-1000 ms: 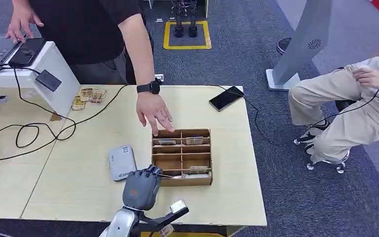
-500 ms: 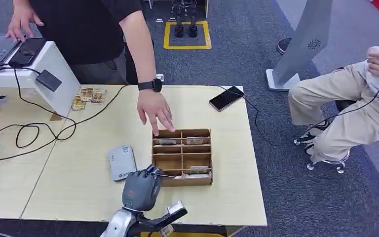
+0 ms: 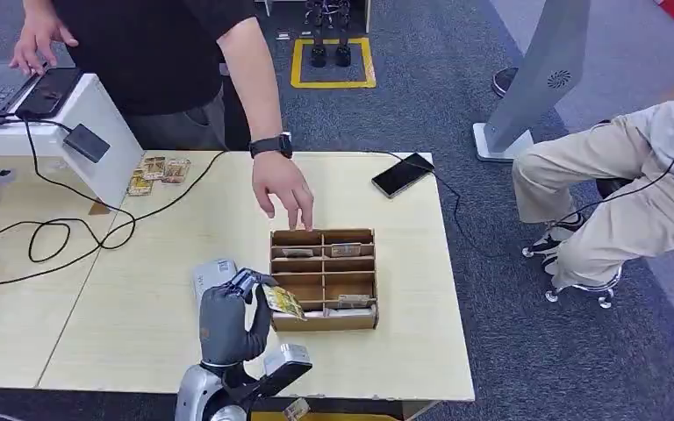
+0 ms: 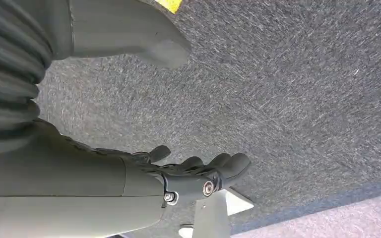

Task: Pass the card to the sensor for recognition and then transmit it.

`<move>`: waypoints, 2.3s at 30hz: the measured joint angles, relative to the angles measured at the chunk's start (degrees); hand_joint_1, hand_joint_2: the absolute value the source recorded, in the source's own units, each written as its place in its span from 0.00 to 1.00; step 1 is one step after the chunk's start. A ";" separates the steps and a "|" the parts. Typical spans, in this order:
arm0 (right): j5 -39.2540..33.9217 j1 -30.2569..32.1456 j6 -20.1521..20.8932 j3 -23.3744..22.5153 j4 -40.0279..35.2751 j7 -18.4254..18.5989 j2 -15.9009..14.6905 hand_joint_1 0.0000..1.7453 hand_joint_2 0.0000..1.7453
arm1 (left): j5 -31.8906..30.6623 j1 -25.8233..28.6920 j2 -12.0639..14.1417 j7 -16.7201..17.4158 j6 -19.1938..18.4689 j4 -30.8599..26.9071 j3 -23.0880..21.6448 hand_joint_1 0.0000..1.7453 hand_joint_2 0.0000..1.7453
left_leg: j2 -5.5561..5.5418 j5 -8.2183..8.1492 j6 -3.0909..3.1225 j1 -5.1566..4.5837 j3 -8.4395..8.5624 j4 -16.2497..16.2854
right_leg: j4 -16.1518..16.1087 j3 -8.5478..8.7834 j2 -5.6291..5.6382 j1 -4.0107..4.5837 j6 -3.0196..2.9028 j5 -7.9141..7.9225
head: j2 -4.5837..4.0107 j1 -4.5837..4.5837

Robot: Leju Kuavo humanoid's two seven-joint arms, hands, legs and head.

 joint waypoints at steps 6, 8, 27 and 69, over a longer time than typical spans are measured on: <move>0.00 0.00 -0.02 0.00 -0.09 0.00 0.00 0.00 1.00 | 0.19 0.45 -0.61 -0.11 0.00 -1.99 0.44 1.00 1.00 | 0.00 0.00 0.00 0.01 0.00 0.00 | 0.00 0.00 0.00 0.01 0.00 0.00 | 0.00 0.00; 0.02 0.00 0.00 0.00 -0.15 0.09 0.00 0.00 1.00 | 1.84 0.54 -0.79 -1.27 0.00 -2.29 0.64 1.00 1.00 | 0.00 0.00 0.00 0.01 0.00 0.00 | 0.00 -0.01 0.00 0.01 0.00 0.00 | 0.00 0.00; 1.97 0.02 0.00 0.00 -1.51 -1.55 0.28 0.00 1.00 | 56.79 -7.92 -1.59 -2.12 -10.58 -10.72 6.87 1.00 1.00 | 0.00 0.04 -0.01 0.01 0.02 0.00 | 0.01 0.01 -0.01 0.01 -0.02 0.03 | 0.00 0.00; 2.71 -0.29 -0.02 0.00 0.20 0.26 0.07 0.00 1.00 | 62.10 -14.21 -0.57 -0.42 -8.26 4.88 10.95 0.00 0.00 | 0.00 0.03 0.00 0.00 0.00 0.00 | 0.01 0.00 0.00 0.00 -0.02 0.02 | 0.00 0.00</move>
